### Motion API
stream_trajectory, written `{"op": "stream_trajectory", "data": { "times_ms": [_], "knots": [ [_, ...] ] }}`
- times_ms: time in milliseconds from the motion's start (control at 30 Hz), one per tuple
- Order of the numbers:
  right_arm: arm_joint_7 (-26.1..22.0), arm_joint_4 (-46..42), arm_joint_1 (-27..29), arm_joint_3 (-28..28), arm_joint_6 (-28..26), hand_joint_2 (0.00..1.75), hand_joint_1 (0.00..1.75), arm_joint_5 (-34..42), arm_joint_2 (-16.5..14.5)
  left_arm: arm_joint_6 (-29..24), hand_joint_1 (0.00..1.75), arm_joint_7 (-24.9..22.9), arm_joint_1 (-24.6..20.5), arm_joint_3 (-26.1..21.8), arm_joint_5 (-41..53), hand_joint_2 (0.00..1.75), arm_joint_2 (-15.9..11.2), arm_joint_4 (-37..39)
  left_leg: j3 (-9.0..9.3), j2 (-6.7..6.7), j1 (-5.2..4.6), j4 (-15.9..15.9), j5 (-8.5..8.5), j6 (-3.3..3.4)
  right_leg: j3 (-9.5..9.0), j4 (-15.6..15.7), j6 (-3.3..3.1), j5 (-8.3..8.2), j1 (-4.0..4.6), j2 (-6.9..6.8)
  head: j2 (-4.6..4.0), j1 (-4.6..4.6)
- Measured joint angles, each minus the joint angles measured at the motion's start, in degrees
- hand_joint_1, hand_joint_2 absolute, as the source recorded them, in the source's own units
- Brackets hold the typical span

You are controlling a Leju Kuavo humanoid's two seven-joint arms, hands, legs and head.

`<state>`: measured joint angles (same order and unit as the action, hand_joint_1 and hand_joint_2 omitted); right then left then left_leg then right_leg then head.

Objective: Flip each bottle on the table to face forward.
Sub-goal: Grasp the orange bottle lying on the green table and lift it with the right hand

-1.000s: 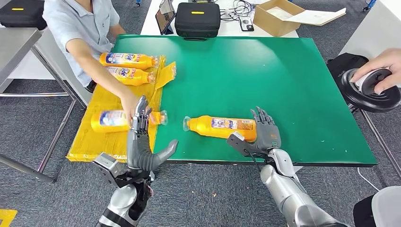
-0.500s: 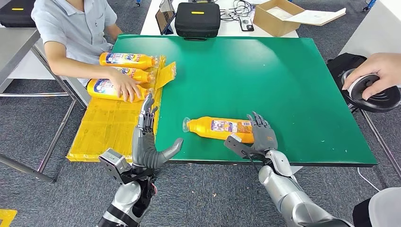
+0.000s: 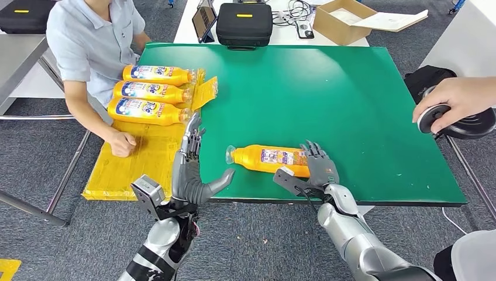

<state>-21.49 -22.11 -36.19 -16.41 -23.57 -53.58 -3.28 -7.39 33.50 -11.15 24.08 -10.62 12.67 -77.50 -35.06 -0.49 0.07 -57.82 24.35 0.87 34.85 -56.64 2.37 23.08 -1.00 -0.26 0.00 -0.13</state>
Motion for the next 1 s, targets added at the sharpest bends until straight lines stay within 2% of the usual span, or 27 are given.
{"op": "stream_trajectory", "data": {
  "times_ms": [400, 600, 733, 900, 1000],
  "knots": [
    [1.57, 1.43, -1.09, 0.0, 2.62, 1.75, 1.39, -0.07, 0.66, 0.33, 0.0, -0.22, -1.41, 0.01, -1.34, 1.75, 0.25, 2.14, 0.11, 0.01, 0.0, 0.0, 0.0, 0.0, -0.06, 0.0, 0.0, 0.0, 0.0, 0.0, 0.0, 0.0],
    [1.71, 2.01, -1.32, 0.03, 3.69, 1.75, 1.64, 1.08, 1.25, 0.26, 0.0, 0.35, -1.93, -0.06, -1.39, 1.75, 0.25, 2.82, 0.23, -0.03, 0.0, 0.0, 0.0, 0.0, -0.22, 0.01, 0.0, 0.0, 0.0, -0.02, 0.0, 0.0],
    [-4.9, 2.09, -0.55, 1.42, 2.68, 1.75, 1.73, 6.05, 1.18, -1.55, 0.0, 1.08, -1.8, -0.56, -1.36, 1.75, 0.23, 2.81, 0.24, -0.02, 0.0, 0.0, 0.0, 0.0, -0.28, 0.01, 0.0, 0.0, 0.0, -0.01, 0.0, 0.02],
    [-15.71, 1.19, 2.33, 5.57, 0.02, 1.75, 1.73, 14.72, -0.97, -7.58, 0.0, 1.13, -0.63, -2.9, -2.59, 1.75, 0.34, 2.19, 0.25, 0.03, 0.01, 0.0, 0.01, 0.0, -0.25, 0.01, 0.0, 0.0, 0.03, 0.04, 0.0, -0.02],
    [-18.07, -2.26, 5.15, 6.94, -0.62, 1.75, 1.75, 20.49, -2.57, -11.19, 0.0, 0.5, 0.2, -4.74, -4.28, 1.75, 0.69, 1.44, 0.2, -0.02, 0.03, 0.01, 0.01, -0.01, -0.21, 0.0, -0.02, 0.02, 0.08, 0.01, 0.0, -0.01]
  ]
}}
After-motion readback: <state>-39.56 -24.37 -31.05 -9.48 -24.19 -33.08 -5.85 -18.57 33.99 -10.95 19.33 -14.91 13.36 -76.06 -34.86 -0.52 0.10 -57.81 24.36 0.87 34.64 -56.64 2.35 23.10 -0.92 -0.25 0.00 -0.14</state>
